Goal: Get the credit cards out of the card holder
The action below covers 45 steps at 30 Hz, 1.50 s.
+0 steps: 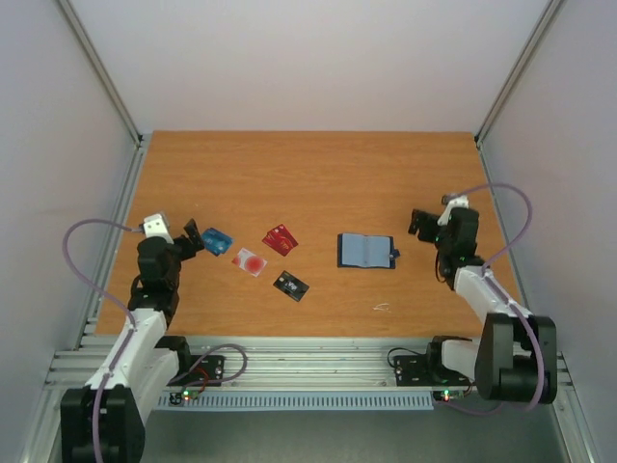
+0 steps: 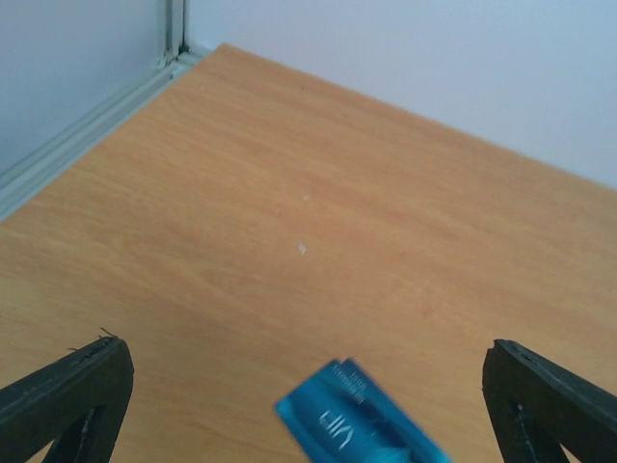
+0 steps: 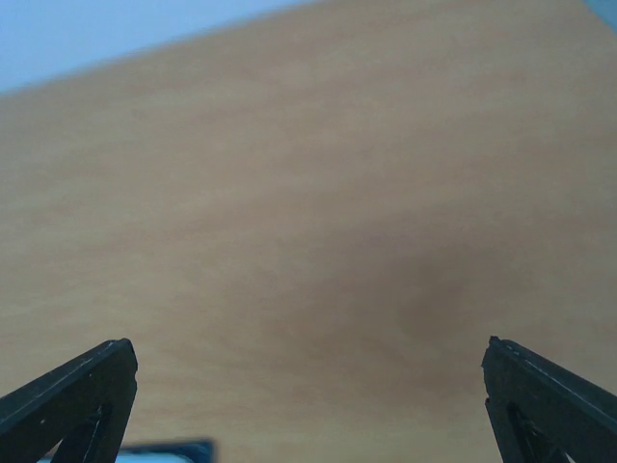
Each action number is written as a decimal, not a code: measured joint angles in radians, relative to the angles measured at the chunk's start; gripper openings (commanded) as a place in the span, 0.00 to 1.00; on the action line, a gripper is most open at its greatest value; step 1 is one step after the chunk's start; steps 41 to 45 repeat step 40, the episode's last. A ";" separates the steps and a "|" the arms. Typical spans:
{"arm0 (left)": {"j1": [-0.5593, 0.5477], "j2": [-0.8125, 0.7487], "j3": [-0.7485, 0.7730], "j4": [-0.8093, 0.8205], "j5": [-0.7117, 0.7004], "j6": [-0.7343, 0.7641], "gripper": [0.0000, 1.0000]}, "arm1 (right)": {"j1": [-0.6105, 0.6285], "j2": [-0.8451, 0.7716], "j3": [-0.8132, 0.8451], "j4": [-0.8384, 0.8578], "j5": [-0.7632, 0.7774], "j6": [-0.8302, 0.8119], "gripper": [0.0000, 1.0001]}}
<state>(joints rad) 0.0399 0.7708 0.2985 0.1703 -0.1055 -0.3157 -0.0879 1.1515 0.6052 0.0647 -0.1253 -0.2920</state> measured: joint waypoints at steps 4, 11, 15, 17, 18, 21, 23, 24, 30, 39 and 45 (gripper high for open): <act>0.000 0.093 -0.064 0.098 -0.021 0.048 0.99 | 0.000 0.076 -0.224 0.262 0.098 -0.007 0.98; 0.004 0.275 -0.098 0.296 -0.137 0.124 0.99 | 0.000 0.172 -0.308 0.589 0.179 -0.069 0.98; 0.005 0.414 -0.070 0.400 -0.137 0.152 0.99 | 0.000 0.348 -0.309 0.795 0.153 -0.082 0.98; 0.005 0.494 -0.025 0.429 -0.118 0.169 0.99 | 0.000 0.431 -0.309 0.850 0.131 -0.087 0.99; 0.005 0.536 0.000 0.447 -0.101 0.175 0.99 | 0.000 0.444 -0.310 0.841 0.123 -0.090 0.98; 0.002 0.651 0.037 0.550 -0.034 0.197 0.99 | 0.001 0.445 -0.286 0.833 0.086 -0.100 0.98; -0.007 0.727 0.045 0.611 0.028 0.226 0.99 | 0.002 0.445 -0.223 0.794 0.055 -0.114 0.98; -0.013 0.757 0.050 0.614 0.063 0.248 0.99 | 0.004 0.445 -0.215 0.794 0.051 -0.116 0.98; -0.031 0.787 0.075 0.623 0.153 0.314 0.99 | 0.005 0.444 -0.191 0.776 0.026 -0.132 0.99; -0.029 0.787 0.092 0.636 0.166 0.324 0.99 | 0.005 0.444 -0.191 0.753 0.019 -0.136 0.98; -0.029 0.787 0.092 0.636 0.166 0.324 0.99 | 0.005 0.444 -0.191 0.753 0.019 -0.136 0.99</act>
